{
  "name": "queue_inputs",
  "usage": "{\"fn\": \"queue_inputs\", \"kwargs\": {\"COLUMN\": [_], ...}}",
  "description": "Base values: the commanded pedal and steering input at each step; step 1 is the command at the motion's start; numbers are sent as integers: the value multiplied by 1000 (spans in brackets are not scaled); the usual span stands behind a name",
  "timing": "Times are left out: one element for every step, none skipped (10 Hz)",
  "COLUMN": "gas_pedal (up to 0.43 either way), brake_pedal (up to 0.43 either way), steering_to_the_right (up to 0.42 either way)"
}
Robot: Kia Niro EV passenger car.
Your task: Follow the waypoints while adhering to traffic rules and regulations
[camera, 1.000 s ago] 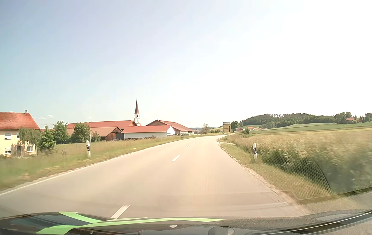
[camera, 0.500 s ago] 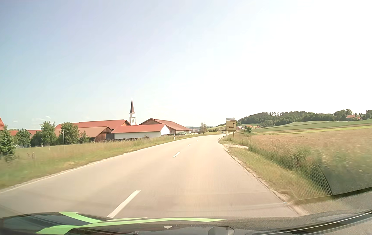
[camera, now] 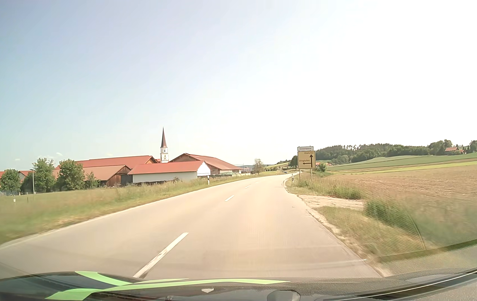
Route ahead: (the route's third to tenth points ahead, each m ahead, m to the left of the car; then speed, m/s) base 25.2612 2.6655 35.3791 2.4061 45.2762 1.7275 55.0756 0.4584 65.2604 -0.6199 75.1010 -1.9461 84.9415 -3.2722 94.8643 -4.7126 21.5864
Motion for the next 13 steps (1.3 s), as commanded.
{"fn": "queue_inputs", "kwargs": {"gas_pedal": [87, 87, 87, 87, 98, 98, 98, 98, 98, 98, 98, 98, 98], "brake_pedal": [0, 0, 0, 0, 0, 0, 0, 0, 0, 0, 0, 0, 0], "steering_to_the_right": [3, 4, 5, 6, 6, 6, 8, 11, 14, 11, 8, 8, 8]}}
